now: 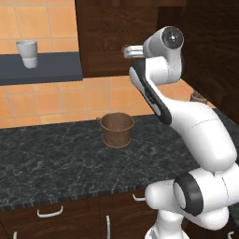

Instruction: Open the cabinet, pick up the bread from the cabinet and place it in the basket. Then move the basket to the dining counter.

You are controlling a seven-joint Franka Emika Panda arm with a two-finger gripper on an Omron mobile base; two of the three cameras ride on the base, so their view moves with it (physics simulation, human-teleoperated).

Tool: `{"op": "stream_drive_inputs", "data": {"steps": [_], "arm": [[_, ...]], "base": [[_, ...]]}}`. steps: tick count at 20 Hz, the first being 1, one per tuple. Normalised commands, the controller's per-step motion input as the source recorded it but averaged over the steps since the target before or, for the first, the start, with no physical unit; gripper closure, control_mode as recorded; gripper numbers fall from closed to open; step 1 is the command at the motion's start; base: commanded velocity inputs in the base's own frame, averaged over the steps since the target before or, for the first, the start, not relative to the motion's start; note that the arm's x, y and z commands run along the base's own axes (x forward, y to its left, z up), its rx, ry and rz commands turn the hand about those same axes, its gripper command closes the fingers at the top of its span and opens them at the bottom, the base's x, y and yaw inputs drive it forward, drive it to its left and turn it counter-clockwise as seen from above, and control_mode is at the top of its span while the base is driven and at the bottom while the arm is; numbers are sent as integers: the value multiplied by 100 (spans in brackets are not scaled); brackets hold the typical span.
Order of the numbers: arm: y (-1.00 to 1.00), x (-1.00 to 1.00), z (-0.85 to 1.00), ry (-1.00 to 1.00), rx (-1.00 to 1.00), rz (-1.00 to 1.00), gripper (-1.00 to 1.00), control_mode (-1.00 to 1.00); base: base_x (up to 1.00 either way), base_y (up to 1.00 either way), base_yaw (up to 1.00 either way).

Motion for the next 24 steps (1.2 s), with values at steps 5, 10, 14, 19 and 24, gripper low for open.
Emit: {"op": "stream_drive_inputs", "data": {"steps": [5, 10, 14, 19, 24], "arm": [[0, 59, 0, 11, 0, -9, -100, -100], [6, 59, 0, 13, 1, -5, -100, -100], [22, 54, 0, 1, 1, 0, -100, -100], [17, 60, 0, 0, 0, 0, -100, -100], [0, 46, -7, 0, 0, 0, -100, -100]], "base": [[0, 0, 0], [0, 0, 0], [0, 0, 0], [0, 0, 0], [0, 0, 0]]}}
